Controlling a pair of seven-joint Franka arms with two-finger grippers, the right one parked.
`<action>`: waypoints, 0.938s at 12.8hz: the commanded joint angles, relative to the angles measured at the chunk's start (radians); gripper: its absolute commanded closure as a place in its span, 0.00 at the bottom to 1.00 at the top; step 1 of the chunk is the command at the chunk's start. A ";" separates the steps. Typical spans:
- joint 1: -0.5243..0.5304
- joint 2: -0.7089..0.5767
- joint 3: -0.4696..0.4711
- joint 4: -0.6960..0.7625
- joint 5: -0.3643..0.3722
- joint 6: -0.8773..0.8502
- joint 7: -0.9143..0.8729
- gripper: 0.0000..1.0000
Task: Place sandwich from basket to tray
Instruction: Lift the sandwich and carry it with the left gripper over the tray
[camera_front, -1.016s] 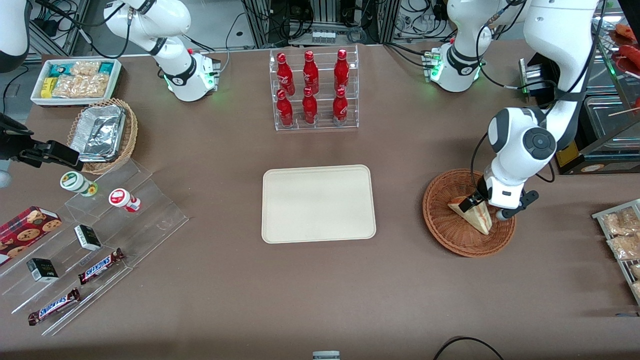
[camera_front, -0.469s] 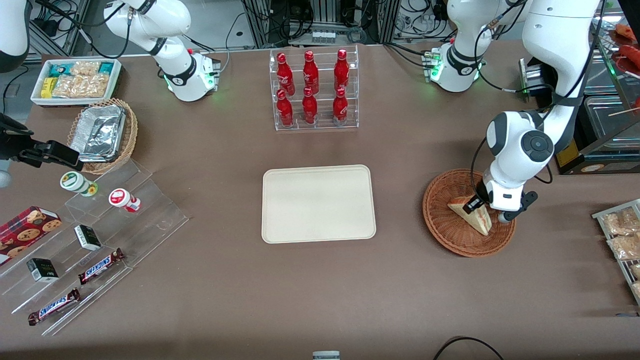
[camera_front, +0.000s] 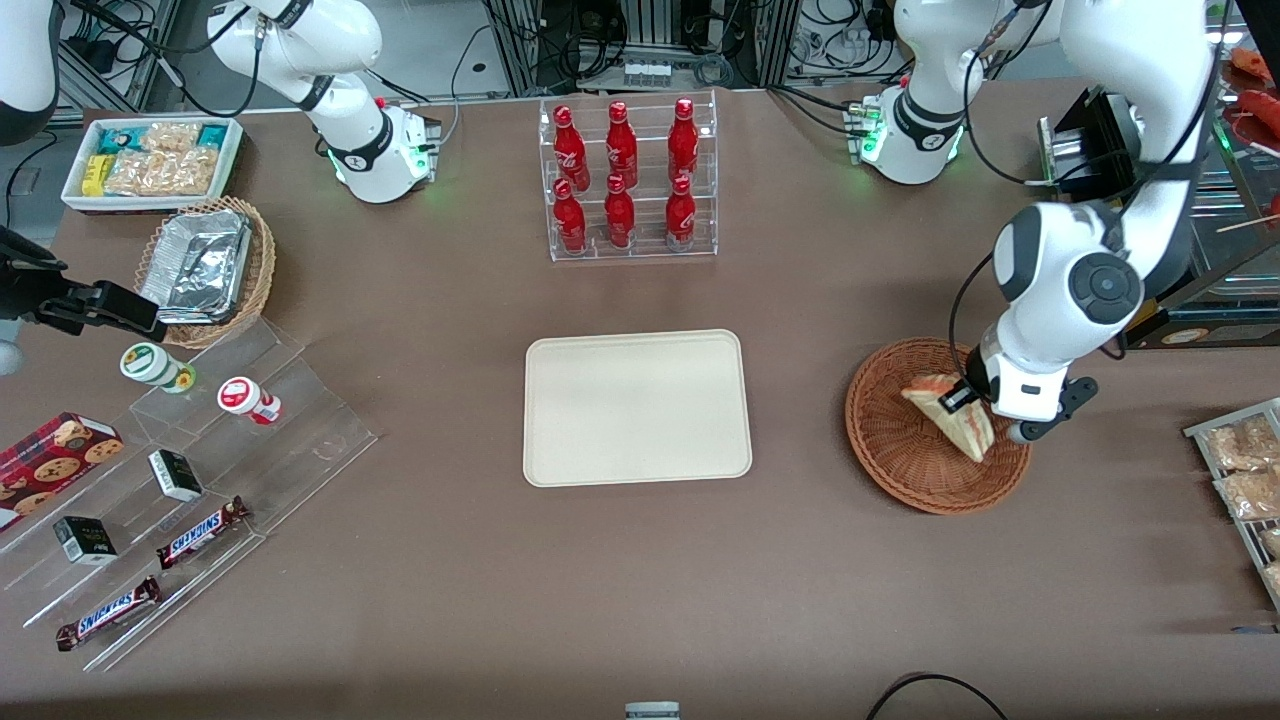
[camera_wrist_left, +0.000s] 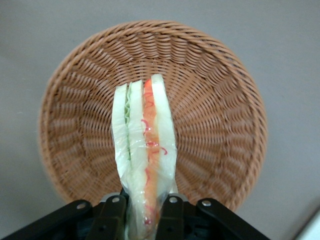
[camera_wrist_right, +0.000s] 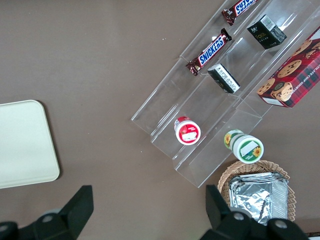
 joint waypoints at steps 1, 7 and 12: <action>-0.104 -0.001 0.000 0.140 0.062 -0.177 -0.016 0.98; -0.399 0.155 -0.008 0.386 0.044 -0.202 -0.029 0.98; -0.555 0.356 -0.009 0.579 -0.009 -0.182 -0.028 0.97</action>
